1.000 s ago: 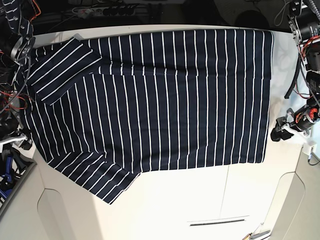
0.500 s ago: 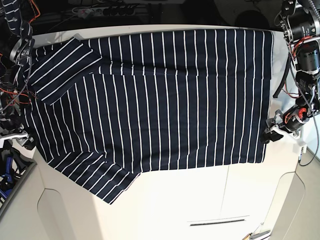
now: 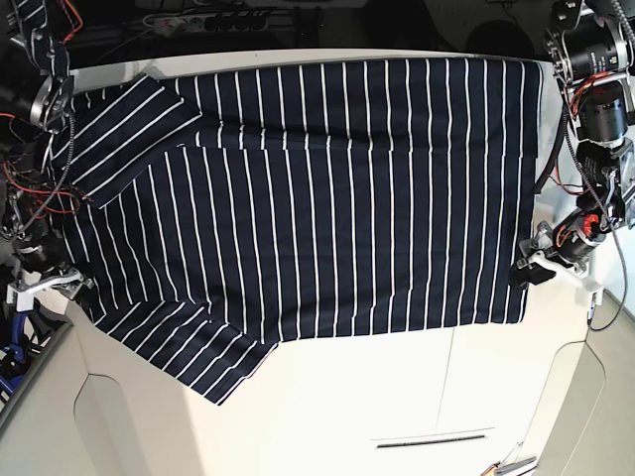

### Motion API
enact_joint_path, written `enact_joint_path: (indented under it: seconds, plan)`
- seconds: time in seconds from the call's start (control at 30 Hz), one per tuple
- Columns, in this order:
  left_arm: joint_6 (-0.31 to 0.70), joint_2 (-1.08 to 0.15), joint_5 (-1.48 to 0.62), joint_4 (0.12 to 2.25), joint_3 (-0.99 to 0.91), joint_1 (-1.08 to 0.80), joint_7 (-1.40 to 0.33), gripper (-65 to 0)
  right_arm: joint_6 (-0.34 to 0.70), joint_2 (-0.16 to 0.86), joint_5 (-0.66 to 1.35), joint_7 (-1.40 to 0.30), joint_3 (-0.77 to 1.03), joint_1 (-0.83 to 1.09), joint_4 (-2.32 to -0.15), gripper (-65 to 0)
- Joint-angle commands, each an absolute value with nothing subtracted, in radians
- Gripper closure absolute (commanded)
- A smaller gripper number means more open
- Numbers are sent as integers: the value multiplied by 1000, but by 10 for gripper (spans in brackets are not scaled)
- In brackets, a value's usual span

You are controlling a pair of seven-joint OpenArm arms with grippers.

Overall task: Fold the T-shirt properly
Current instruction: 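Grasp the shirt's side edges with both grippers, then lift the hem half with both grippers and fold it toward the collar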

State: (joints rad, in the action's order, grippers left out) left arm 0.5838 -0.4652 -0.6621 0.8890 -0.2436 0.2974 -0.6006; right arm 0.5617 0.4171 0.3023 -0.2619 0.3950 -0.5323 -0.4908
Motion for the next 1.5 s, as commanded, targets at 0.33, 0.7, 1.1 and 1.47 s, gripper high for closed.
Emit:
enact_joint_path:
  seconds: [0.33,0.7,1.1,1.47]
  plan:
    - [587,-474,-661,900,-246,315,-609,-440,573,399,295,-284,365,-562,-497,-434]
    - [587,-474,-660,900,-246,315,-610,-186,577,399,287,-288,365,-562,-537,-23]
    - [614,-488,-612,906,-246,316,-611,0,584,401,288,-467,365,-562,-664,0]
    - [698,-564,-803,931,-246,313,-741,0,588,422,391,-632,365,-551,-817,0]
